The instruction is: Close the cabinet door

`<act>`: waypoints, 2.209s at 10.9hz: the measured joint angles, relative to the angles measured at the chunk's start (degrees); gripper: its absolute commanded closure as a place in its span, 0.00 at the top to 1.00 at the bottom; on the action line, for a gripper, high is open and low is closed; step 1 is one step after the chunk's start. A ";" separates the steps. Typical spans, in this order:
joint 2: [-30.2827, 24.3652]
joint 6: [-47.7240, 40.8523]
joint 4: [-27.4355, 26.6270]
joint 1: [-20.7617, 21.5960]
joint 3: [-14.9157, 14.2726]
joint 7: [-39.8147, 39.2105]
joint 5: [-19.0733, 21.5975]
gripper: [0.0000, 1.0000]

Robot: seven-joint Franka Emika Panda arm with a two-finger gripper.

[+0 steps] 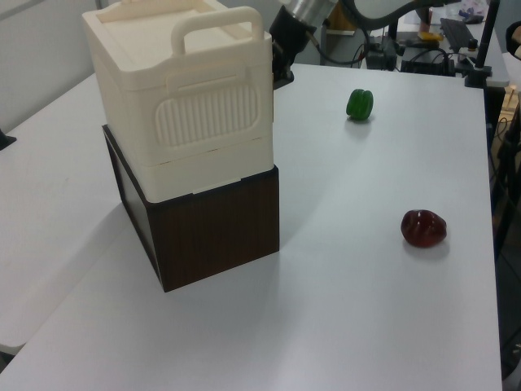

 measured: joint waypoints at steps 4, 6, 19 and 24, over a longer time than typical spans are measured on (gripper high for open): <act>0.51 0.03 0.24 0.66 0.00 2.77 0.00 0.00; 0.51 0.14 0.24 0.66 0.00 2.93 -0.01 0.00; -5.34 -32.91 1.76 -16.90 0.18 33.77 -1.41 0.00; -5.69 -37.92 1.47 -24.37 0.26 36.38 -6.09 1.00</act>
